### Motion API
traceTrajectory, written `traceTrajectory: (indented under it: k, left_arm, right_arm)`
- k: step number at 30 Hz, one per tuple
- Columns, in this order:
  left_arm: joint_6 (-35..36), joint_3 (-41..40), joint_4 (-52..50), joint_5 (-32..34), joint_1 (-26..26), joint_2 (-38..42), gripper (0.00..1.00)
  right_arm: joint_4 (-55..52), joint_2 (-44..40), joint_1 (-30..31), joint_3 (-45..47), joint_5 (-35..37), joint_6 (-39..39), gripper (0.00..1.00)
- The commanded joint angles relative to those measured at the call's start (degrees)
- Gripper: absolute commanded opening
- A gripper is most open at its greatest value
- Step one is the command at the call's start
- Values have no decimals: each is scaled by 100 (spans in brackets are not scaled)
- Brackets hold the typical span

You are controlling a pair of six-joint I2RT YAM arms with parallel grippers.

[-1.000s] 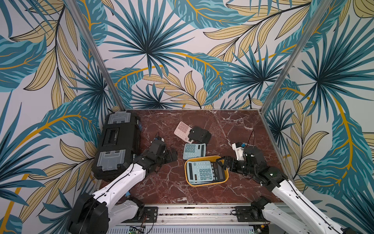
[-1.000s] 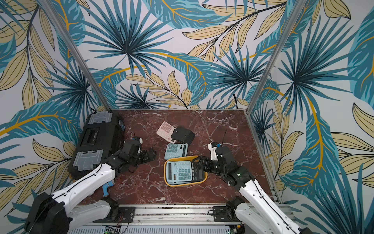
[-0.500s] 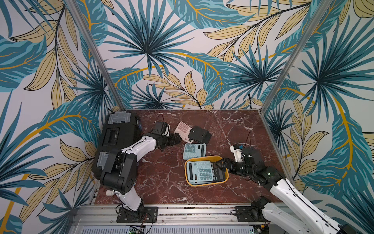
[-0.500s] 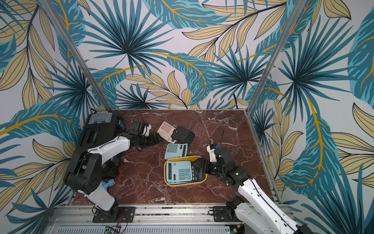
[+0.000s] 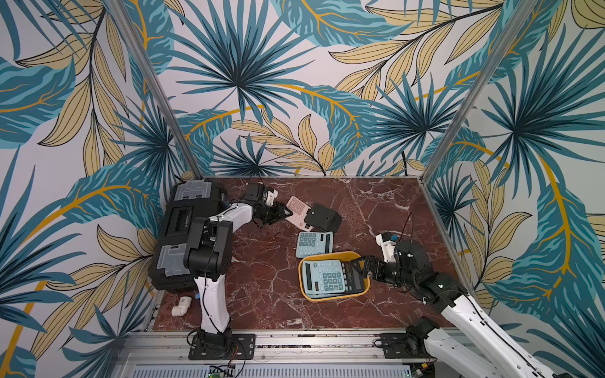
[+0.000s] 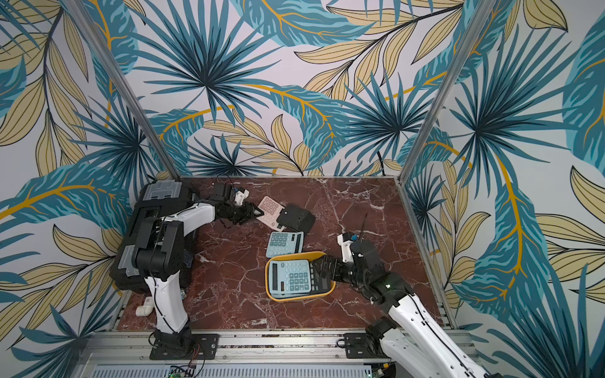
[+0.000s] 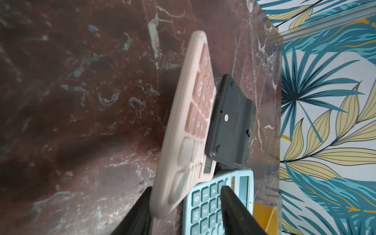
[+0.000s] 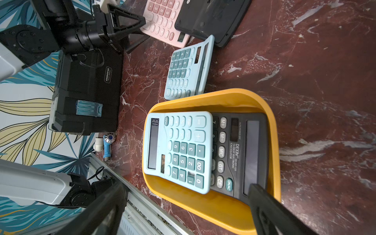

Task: Put the calculator in the storage box
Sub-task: Pick up the calculator at the center of the board.

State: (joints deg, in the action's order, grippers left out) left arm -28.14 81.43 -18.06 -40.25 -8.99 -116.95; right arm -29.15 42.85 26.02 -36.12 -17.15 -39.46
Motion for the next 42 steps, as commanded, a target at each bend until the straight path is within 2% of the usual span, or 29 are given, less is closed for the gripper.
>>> traceTrajectory:
  k: [1,6,12,19,22,31,38,42]
  left_arm:
    - [60,348,-125,-452,35,-149,43]
    - [97,593,-258,-565,47,-302,27]
    - [169,558,-329,-554,45,-250,16]
    - [91,137,-188,-416,47,401,6]
    - [107,-9,-281,-150,46,776,1]
    - [-175,-572,-408,879,47,2069,0]
    - [-968,-1554,424,750,-5,3240,0]
    - [-1610,-2263,1134,772,-259,3887,0]
  right_arm:
    - [-82,14,-7,73,37,-17,99]
    - [-90,40,-8,88,10,-46,100]
    - [-91,58,-1,97,28,-64,99]
    - [-91,155,-9,38,-19,-56,100]
    - [-91,216,-1,26,-68,-20,100]
    - [-89,264,-1,-82,58,-50,100]
    - [-78,158,-1,-166,257,-185,99]
    - [-52,80,-15,-220,555,-224,99]
